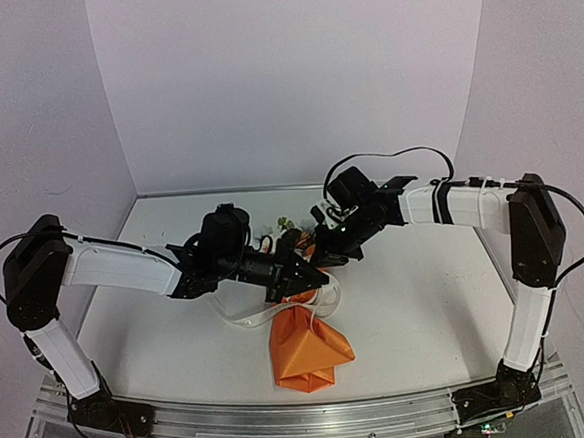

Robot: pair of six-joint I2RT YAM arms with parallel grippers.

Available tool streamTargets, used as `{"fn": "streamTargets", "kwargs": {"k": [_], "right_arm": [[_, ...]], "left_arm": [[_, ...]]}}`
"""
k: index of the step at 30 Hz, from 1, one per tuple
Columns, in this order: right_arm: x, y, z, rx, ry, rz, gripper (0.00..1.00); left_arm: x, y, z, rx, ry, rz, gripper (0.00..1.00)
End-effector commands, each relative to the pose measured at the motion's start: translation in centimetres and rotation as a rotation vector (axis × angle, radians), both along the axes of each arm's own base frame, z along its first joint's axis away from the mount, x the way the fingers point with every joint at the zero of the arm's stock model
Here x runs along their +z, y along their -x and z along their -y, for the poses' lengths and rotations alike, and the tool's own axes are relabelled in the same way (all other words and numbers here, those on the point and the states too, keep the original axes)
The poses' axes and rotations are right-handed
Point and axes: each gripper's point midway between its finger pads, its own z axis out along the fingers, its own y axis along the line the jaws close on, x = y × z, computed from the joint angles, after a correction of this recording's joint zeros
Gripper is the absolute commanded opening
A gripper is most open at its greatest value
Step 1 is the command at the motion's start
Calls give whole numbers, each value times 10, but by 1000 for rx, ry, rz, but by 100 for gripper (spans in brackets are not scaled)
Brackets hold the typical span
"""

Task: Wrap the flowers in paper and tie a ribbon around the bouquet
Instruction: Cross the half-tied ribbon over the folded bouquet.

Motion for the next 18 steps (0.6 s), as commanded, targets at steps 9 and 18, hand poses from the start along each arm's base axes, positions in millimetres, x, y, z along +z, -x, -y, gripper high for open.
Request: {"fn": "streamTargets", "kwargs": {"k": [9,18], "right_arm": [[23,-2,-1,23,-26,40,0],[32,1,2,33,-31,54,0]], "left_arm": [[-26,21,15,-101,-135,170,34],[4,14,10,-147,-182,424,61]]}}
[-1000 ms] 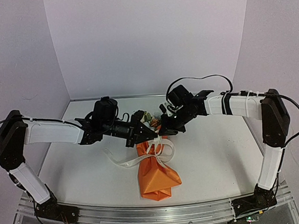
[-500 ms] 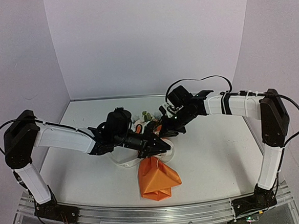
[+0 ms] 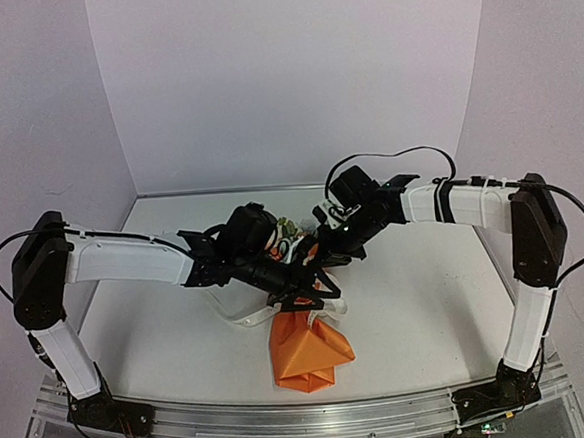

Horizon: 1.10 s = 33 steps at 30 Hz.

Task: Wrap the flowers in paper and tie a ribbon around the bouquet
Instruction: Cross the half-tied ribbon over the folded bouquet.

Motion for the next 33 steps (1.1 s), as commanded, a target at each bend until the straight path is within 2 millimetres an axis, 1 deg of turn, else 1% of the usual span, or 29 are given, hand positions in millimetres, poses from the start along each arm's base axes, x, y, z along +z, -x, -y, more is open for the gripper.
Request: {"fn": "streamTargets", "kwargs": {"k": [1,6,9,11,12,16,19,22,25,28,30,33], "right_arm": [[34,-1,-3,18,-46,62,0],[37,1,-3,25,-55,64,0],[37,4,0,27,-53,66,0],[38,5,-1,29,-56,69,0],[39,6,-1,30,-58,72,0],[45,7,-3,28,-78,89,0],[49,10,-7,36,-105,97,0],[53,13,-12,48,-122,107,0],[55,17,-15,65,-123,122,0],[55,18,-16,69,-124,121,0],[55,19,-16,72,-128,118,0],[57,20,-17,75,-131,121,0]], "left_arm": [[40,-4,-4,-57,26,227,61],[55,-5,-19,-69,20,361,61],[65,-6,-28,-63,33,444,59],[71,-8,-32,-59,35,491,56],[71,-12,-35,-47,24,514,54],[68,-44,-55,16,1,578,52],[61,-66,-65,18,-11,640,52],[50,-84,-64,2,-22,659,52],[40,-95,-54,-35,-23,663,51],[30,-98,-45,-67,-3,645,50],[20,-101,-42,-76,-17,632,48],[13,-107,-39,-78,-25,633,48]]}}
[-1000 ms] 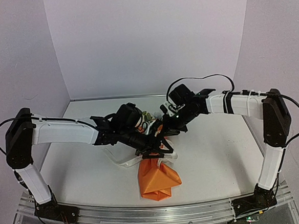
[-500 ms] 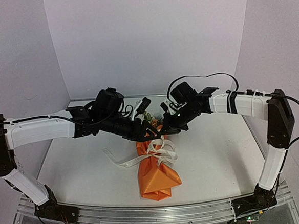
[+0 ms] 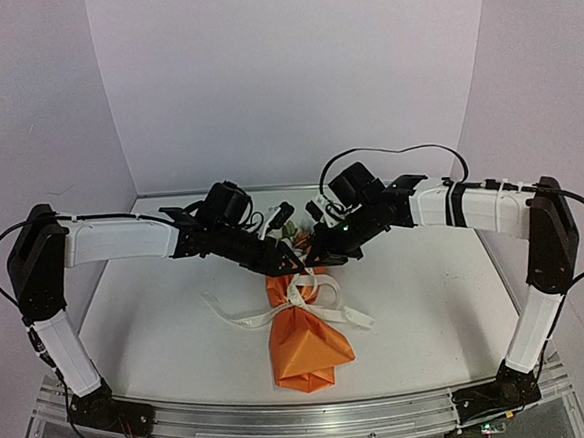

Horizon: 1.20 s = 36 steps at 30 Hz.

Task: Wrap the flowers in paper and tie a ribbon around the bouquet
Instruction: Cross the half-tied ribbon over the folded bouquet.

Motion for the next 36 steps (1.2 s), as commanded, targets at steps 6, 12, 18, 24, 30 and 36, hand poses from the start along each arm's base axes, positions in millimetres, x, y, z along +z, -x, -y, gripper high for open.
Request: {"fn": "streamTargets", "kwargs": {"k": [6,12,18,24,30,36], "right_arm": [[26,3,-6,25,-58,55,0],[26,3,-9,29,-57,56,0],[27,4,-8,29,-54,62,2],[30,13,13,30,-15,138,41],[20,43,15,113,-56,205,56],[-1,56,-5,191,-47,203,52]], "left_arm": [[19,-12,19,-58,79,74,45],[18,-17,21,-38,86,89,38],[16,-20,22,-26,78,87,10],[14,-20,13,20,66,76,0],[20,-25,6,63,78,67,0],[16,-35,0,67,73,26,0]]}}
